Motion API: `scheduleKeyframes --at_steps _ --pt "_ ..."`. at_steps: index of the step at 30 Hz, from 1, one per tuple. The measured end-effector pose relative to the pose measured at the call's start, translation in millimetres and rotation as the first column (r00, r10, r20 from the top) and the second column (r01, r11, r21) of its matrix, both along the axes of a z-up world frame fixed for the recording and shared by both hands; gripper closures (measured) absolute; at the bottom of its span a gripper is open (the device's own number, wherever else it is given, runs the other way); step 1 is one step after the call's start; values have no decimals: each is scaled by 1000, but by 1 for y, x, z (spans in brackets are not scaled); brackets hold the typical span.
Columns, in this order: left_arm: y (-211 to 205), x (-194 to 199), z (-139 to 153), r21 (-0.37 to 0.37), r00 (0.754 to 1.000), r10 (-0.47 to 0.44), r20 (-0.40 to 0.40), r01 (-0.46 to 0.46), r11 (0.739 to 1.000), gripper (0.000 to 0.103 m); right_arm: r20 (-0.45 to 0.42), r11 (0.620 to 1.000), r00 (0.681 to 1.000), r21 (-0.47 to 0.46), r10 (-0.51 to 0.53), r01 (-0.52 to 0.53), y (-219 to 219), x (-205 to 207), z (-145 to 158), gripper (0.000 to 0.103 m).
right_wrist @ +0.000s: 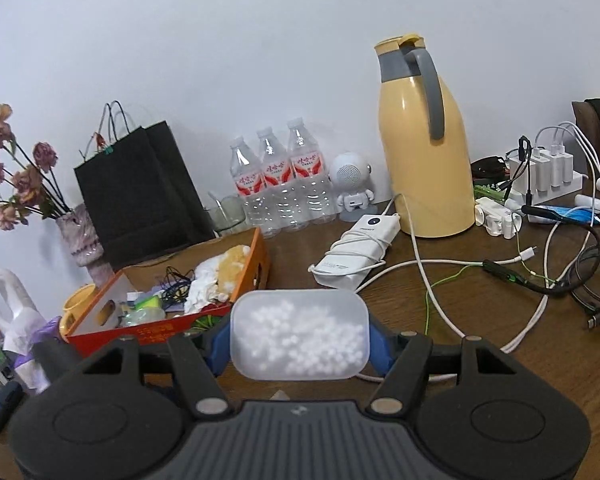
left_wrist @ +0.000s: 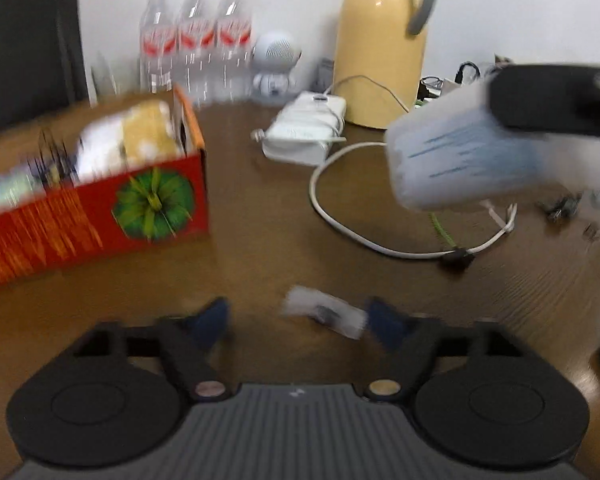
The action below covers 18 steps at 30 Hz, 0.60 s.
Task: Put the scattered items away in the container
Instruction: 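Grasp the clear box of white balls with right tool while left tool grasps a small clear packet, then lift and carry the clear box and packet over the box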
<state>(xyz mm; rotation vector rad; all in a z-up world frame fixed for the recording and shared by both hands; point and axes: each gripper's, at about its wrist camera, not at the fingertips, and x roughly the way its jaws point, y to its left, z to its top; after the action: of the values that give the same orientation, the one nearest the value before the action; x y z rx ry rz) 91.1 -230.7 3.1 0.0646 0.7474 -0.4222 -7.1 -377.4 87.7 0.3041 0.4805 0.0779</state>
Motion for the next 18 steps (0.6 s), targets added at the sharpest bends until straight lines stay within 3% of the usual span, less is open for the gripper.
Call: scheduleKeyframes --at_steps 3,7,9,14,18 --pt "-5 -4 -5 18 1000 10 29 -10 1000 41 14 1000 1000 17 12 -12 -3 -9 2 38" --pt "-9 -3 -7 51 996 20 89 -24 998 83 35 999 999 39 20 -21 -4 -14 4 38" --pt "-5 -1 -6 52 996 3 89 -7 999 90 39 999 999 40 27 -28 -3 -14 4 38" --pt "35 -16 -3 23 997 9 71 -11 1000 93 26 999 999 13 37 -38 4 -15 -2 38" --pt "83 -42 10 7 989 73 132 -75 997 93 7 998 998 -12 60 -60 16 -20 -14 38"
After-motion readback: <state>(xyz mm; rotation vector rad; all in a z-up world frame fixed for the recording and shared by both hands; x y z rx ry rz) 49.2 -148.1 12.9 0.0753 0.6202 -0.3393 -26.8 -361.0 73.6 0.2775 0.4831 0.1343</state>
